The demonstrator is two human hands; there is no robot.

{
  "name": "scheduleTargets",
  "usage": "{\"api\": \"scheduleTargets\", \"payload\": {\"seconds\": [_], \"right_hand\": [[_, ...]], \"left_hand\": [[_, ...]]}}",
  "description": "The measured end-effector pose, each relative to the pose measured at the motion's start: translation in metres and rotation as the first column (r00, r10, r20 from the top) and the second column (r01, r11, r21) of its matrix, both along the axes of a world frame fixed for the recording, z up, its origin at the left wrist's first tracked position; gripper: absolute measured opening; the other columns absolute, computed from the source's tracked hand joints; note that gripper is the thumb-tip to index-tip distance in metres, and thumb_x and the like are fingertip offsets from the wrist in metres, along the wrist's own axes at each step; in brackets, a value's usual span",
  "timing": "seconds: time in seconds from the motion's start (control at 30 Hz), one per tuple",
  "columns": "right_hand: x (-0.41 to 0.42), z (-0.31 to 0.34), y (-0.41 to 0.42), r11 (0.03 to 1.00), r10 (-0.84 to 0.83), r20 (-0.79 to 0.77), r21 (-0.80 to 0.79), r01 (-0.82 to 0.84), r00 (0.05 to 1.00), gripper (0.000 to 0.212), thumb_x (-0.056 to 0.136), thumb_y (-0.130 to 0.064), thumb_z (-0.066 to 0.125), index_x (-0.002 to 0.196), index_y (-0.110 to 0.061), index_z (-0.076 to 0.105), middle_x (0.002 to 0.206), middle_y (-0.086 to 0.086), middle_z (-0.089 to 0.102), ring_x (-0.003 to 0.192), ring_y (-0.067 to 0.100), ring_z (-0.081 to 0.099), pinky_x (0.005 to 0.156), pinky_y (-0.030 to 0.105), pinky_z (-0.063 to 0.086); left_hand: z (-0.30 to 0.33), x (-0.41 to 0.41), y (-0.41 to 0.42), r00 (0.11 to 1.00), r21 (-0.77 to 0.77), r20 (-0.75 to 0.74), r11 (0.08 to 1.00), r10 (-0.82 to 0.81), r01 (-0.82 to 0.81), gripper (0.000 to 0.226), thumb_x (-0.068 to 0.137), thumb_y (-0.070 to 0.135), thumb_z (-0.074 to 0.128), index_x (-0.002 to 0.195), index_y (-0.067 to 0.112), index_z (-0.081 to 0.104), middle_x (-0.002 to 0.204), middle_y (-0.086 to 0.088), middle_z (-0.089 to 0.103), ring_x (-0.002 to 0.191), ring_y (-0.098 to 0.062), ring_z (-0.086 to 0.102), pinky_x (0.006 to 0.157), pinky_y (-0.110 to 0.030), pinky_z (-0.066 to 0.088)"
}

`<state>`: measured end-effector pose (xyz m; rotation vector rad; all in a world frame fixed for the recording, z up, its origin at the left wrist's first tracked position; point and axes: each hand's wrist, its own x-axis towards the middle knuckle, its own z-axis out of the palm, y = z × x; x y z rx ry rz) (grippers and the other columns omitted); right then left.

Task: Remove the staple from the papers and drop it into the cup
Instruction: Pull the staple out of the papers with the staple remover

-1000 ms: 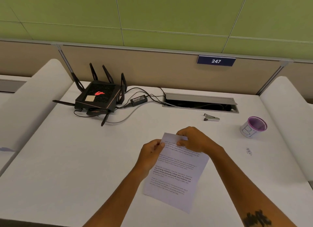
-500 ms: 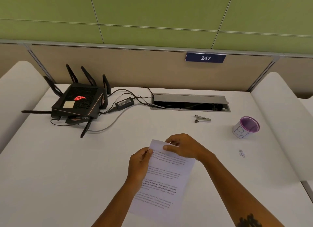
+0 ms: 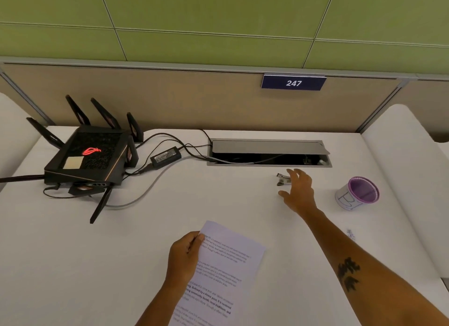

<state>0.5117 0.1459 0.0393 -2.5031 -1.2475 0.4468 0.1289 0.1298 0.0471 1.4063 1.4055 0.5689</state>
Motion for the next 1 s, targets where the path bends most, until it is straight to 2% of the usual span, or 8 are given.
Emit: {"api": "scheduleTargets", "payload": {"seconds": [0.1,0.27,0.47,0.63,0.73,0.83,0.93,1.0], "right_hand": [[0.013,-0.012,0.011,0.998,0.018,-0.022,-0.061,-0.019,1.0,0.081,0.087,-0.03,0.081,0.156,-0.02,0.039,0.164,0.01,0.033,0.152,0.033,0.027,0.117,0.052,0.037],[0.023,-0.024,0.024,0.992,0.059,0.022,-0.115,-0.057,0.998,0.068,0.092,-0.032,0.075,0.152,-0.022,0.045,0.155,0.009,0.043,0.143,0.033,0.039,0.111,0.051,0.044],[0.017,-0.028,0.023,0.998,0.055,0.037,-0.006,-0.054,0.998,0.043,0.093,-0.025,0.073,0.135,-0.02,0.062,0.139,0.008,0.058,0.127,0.031,0.052,0.1,0.048,0.049],[-0.011,-0.017,0.004,0.978,0.002,-0.242,0.205,0.049,0.97,0.038,0.094,-0.023,0.072,0.131,-0.025,0.064,0.133,0.002,0.065,0.12,0.026,0.061,0.104,0.045,0.051],[-0.037,-0.003,-0.008,0.964,0.047,-0.44,0.256,0.076,0.897,0.038,0.095,-0.024,0.072,0.132,-0.027,0.064,0.124,-0.005,0.067,0.112,0.016,0.064,0.101,0.035,0.051],[-0.067,0.018,-0.019,0.964,0.166,-0.542,0.265,-0.02,0.824,0.036,0.096,-0.021,0.071,0.132,-0.026,0.065,0.124,-0.006,0.069,0.112,0.008,0.065,0.091,0.016,0.047],[-0.094,0.039,-0.032,0.936,0.331,-0.512,0.282,-0.21,0.792,0.037,0.096,-0.024,0.072,0.132,-0.027,0.065,0.126,-0.011,0.07,0.112,-0.003,0.063,0.092,0.012,0.046],[-0.11,0.049,-0.037,0.901,0.428,-0.494,0.295,-0.317,0.757,0.036,0.095,-0.023,0.073,0.131,-0.026,0.067,0.125,-0.013,0.069,0.114,-0.002,0.063,0.093,0.011,0.047]], "left_hand": [[-0.006,0.001,0.004,0.999,0.0,-0.025,0.999,-0.041,0.041,0.021,0.106,0.028,0.056,0.094,0.038,0.07,0.086,0.023,0.076,0.083,0.002,0.071,0.068,-0.014,0.057],[-0.019,0.0,0.01,0.997,-0.007,-0.053,0.998,-0.056,0.056,0.019,0.106,0.028,0.057,0.104,0.023,0.076,0.093,0.01,0.078,0.084,0.005,0.07,0.069,-0.01,0.054],[-0.021,0.0,0.009,0.998,-0.025,-0.033,0.998,-0.053,0.053,0.019,0.106,0.026,0.057,0.102,0.024,0.075,0.092,0.009,0.078,0.082,-0.005,0.073,0.067,-0.011,0.054],[-0.023,-0.003,0.007,0.998,-0.046,-0.023,0.998,-0.054,0.053,0.021,0.106,0.029,0.056,0.104,0.023,0.076,0.092,0.007,0.079,0.081,-0.006,0.073,0.068,-0.015,0.057],[-0.022,-0.005,0.002,0.998,-0.052,-0.004,0.997,-0.066,0.066,0.022,0.107,0.028,0.056,0.103,0.023,0.077,0.091,0.006,0.079,0.081,-0.009,0.074,0.068,-0.018,0.058],[-0.02,-0.008,-0.001,0.997,-0.037,-0.008,0.996,-0.079,0.079,0.022,0.107,0.028,0.056,0.101,0.021,0.077,0.088,0.006,0.078,0.079,-0.012,0.074,0.066,-0.018,0.057],[-0.015,-0.01,-0.004,0.995,-0.011,-0.021,0.996,-0.094,0.094,0.022,0.107,0.028,0.056,0.099,0.021,0.076,0.086,0.005,0.077,0.076,-0.013,0.073,0.063,-0.016,0.055],[-0.012,-0.012,-0.006,0.994,0.006,-0.028,0.994,-0.104,0.105,0.023,0.107,0.028,0.056,0.098,0.02,0.076,0.084,0.004,0.077,0.073,-0.011,0.072,0.062,-0.016,0.054]]}}
